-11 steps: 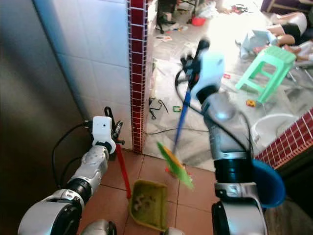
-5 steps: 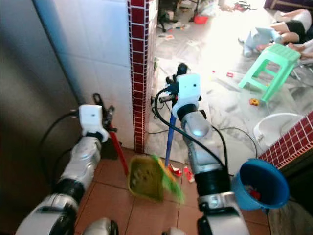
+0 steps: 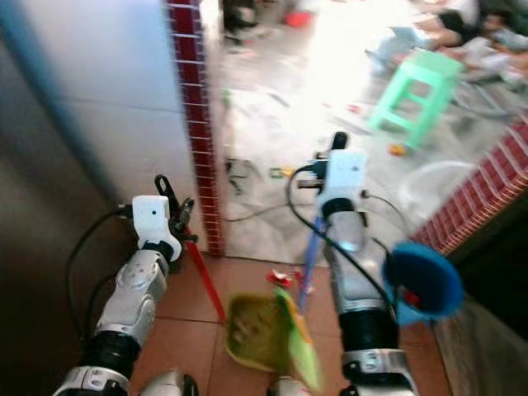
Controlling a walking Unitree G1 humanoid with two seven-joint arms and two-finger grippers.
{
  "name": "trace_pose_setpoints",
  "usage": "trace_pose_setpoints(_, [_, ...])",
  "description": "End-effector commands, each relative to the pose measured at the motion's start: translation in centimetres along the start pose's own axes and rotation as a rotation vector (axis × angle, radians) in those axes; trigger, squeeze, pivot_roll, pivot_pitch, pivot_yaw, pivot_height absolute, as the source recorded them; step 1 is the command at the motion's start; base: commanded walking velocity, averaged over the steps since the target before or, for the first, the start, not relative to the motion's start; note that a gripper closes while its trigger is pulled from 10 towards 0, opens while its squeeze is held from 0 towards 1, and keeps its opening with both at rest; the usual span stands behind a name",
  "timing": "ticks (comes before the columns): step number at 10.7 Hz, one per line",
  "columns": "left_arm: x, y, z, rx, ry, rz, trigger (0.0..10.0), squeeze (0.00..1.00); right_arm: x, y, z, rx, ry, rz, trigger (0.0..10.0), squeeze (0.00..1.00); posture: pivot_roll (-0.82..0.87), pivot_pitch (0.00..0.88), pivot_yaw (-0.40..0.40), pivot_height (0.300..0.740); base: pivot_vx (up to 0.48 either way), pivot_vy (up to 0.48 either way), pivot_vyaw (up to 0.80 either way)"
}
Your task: Sweep floor
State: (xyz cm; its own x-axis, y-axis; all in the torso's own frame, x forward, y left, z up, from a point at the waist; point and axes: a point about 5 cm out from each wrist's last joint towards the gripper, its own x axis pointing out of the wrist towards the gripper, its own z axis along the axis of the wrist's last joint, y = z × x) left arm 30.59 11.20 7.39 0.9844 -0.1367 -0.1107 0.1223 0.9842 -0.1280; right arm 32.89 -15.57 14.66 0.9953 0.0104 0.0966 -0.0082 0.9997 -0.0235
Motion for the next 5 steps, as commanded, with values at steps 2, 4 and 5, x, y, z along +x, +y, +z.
trace_pose_setpoints(2, [0.34, -0.25, 2.58, -0.017, -0.095, -0.022, 10.0, 0.0, 0.39, 0.18, 0.72, 0.025, -0.029, -0.011, 10.0, 0.0, -0.06, 0.0, -0.021, 0.74, 0.0, -0.289, -0.2])
trace_pose_setpoints(4, [0.4, -0.24, 2.83, -0.026, -0.087, -0.02, 10.0, 0.0, 0.55, 0.54, 0.54, 0.033, -0.029, 0.0, 10.0, 0.0, -0.06, 0.0, -0.023, 0.74, 0.0, -0.302, -0.62])
trace_pose_setpoints(5, [0.42, -0.28, 2.95, -0.027, -0.09, -0.027, 10.0, 0.0, 0.56, 0.56, 0.33, 0.042, -0.023, -0.007, 10.0, 0.0, -0.06, 0.0, -0.022, 0.74, 0.0, -0.401, -0.52])
